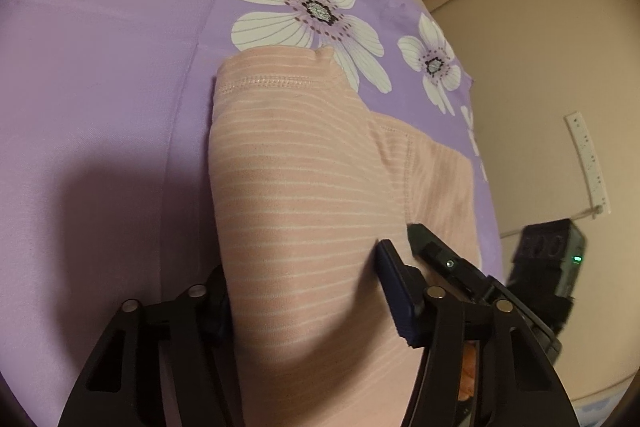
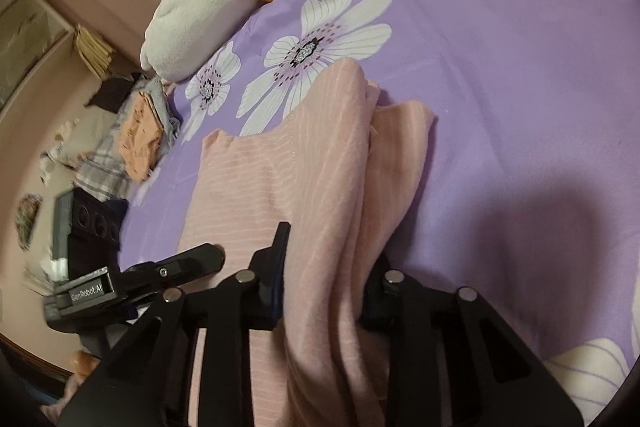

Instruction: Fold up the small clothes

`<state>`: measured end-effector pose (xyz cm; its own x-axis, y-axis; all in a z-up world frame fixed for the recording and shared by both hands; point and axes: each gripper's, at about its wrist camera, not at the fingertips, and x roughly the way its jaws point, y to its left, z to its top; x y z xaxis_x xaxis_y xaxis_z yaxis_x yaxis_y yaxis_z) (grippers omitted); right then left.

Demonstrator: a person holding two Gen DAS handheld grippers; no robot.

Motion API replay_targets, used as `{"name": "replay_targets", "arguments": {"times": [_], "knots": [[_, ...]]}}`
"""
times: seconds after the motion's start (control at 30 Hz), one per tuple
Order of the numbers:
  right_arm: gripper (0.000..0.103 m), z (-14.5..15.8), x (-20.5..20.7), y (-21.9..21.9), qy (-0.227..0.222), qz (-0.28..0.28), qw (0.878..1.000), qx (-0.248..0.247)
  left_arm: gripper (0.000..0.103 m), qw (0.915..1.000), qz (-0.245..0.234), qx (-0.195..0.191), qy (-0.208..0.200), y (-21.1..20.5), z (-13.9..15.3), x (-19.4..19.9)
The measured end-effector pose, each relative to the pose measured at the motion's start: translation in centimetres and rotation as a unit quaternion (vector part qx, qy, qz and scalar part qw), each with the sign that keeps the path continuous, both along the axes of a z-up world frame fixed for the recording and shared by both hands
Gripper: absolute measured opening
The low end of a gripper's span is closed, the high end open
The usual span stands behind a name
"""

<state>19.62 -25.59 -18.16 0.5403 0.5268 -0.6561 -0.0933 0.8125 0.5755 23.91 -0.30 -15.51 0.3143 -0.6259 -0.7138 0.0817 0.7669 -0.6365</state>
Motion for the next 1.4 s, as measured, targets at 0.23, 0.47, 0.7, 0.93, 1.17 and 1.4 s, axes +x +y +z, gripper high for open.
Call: {"name": "replay_targets", "arguments": {"times": [0.23,0.47,0.7,0.93,1.17,1.4], "knots": [[0.023,1.6,-0.7,1.5,-0.036,0.001,0.997,-0.062,0.045,0.9992,0.002,0.033,-0.021,-0.7,1.0,-0.6],[0.022,3.4,-2.2,2.4,-0.071,0.004,0.994,-0.082,0.039,0.9976,-0.003,0.056,-0.042,-0.9,2.4,-1.6],[0.022,4.0,-4.3,3.1,-0.076,0.009,0.994,-0.083,0.038,0.9964,-0.003,0.072,-0.045,-0.6,2.9,-2.5],[0.022,4.5,-6.5,3.5,-0.079,0.014,0.994,-0.079,0.038,0.9957,-0.002,0.080,-0.046,-0.5,3.5,-4.1],[0.022,5.6,-9.0,3.8,-0.087,0.022,0.993,-0.081,0.038,0.9949,-0.002,0.086,-0.052,-0.3,4.6,-6.6],[0.022,7.2,-11.7,4.2,-0.106,0.032,0.990,-0.084,0.038,0.9936,-0.001,0.092,-0.066,0.0,6.2,-9.2]]}}
